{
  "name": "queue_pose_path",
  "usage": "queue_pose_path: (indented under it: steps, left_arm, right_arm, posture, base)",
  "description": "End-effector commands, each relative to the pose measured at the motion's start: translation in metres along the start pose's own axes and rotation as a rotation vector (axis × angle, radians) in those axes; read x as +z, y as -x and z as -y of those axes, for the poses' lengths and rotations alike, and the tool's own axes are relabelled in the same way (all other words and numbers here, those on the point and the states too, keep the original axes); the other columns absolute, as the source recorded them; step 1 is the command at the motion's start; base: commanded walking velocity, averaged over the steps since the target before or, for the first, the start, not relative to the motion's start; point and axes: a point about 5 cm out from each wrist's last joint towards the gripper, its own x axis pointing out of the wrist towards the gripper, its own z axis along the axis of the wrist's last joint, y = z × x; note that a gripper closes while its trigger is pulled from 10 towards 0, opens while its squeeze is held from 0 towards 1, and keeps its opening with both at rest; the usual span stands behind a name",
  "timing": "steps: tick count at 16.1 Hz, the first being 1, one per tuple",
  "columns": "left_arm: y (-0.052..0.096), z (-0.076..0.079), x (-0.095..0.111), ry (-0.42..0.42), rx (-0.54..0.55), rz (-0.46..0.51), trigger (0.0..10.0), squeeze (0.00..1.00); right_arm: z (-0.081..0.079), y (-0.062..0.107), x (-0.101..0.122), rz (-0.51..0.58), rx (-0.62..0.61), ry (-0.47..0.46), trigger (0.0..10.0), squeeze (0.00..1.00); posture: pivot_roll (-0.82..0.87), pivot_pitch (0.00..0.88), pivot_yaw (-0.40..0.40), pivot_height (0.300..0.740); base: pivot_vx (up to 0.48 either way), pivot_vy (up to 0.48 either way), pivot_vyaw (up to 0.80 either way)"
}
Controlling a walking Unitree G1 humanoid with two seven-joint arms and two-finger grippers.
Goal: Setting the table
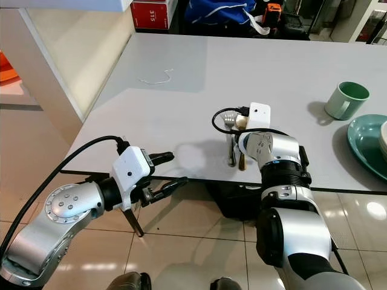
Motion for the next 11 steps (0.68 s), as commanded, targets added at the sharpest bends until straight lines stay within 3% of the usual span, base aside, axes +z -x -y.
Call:
queue_pose_path:
  steps: [1, 5, 7, 8, 9, 11]
  left_arm:
    - [0.0, 0.002, 0.005, -0.019, -0.024, 0.01, 10.0, 0.0]
    - [0.0, -0.001, 0.01, -0.031, -0.023, 0.024, 10.0, 0.0]
    - [0.001, -0.011, 0.011, -0.048, 0.07, 0.039, 10.0, 0.0]
    - [0.003, -0.025, 0.008, -0.027, 0.213, 0.029, 10.0, 0.0]
    - [0.008, -0.035, 0.009, -0.01, 0.313, 0.058, 10.0, 0.0]
    - [0.008, -0.035, 0.009, -0.01, 0.313, 0.058, 10.0, 0.0]
  right_arm:
    - [0.007, 0.006, 0.012, 0.049, -0.025, 0.013, 10.0, 0.0]
    - [0.007, 0.039, 0.043, 0.184, -0.008, 0.036, 10.0, 0.0]
    - [0.005, 0.061, 0.054, 0.405, 0.066, 0.036, 10.0, 0.0]
    - [0.006, 0.077, 0.048, 0.559, 0.107, 0.085, 10.0, 0.0]
    - [0.009, 0.087, 0.027, 0.612, 0.112, 0.144, 10.0, 0.0]
    - [0.009, 0.087, 0.027, 0.612, 0.112, 0.144, 10.0, 0.0]
  posture:
    - [0.05, 0.093, 0.017, 0.74]
    - [0.06, 0.081, 0.026, 0.74]
    - [0.07, 0.059, 0.022, 0.74]
    - [0.06, 0.048, 0.018, 0.74]
    - [0.06, 0.045, 0.015, 0.74]
    - [0.06, 0.045, 0.015, 0.74]
  base:
    - [0.0, 0.0, 0.0]
    - [0.0, 0.0, 0.0]
    - [0.0, 0.0, 0.0]
    - [0.0, 0.0, 0.0]
    - [0.0, 0.0, 0.0]
    - [0.0, 0.0, 0.0]
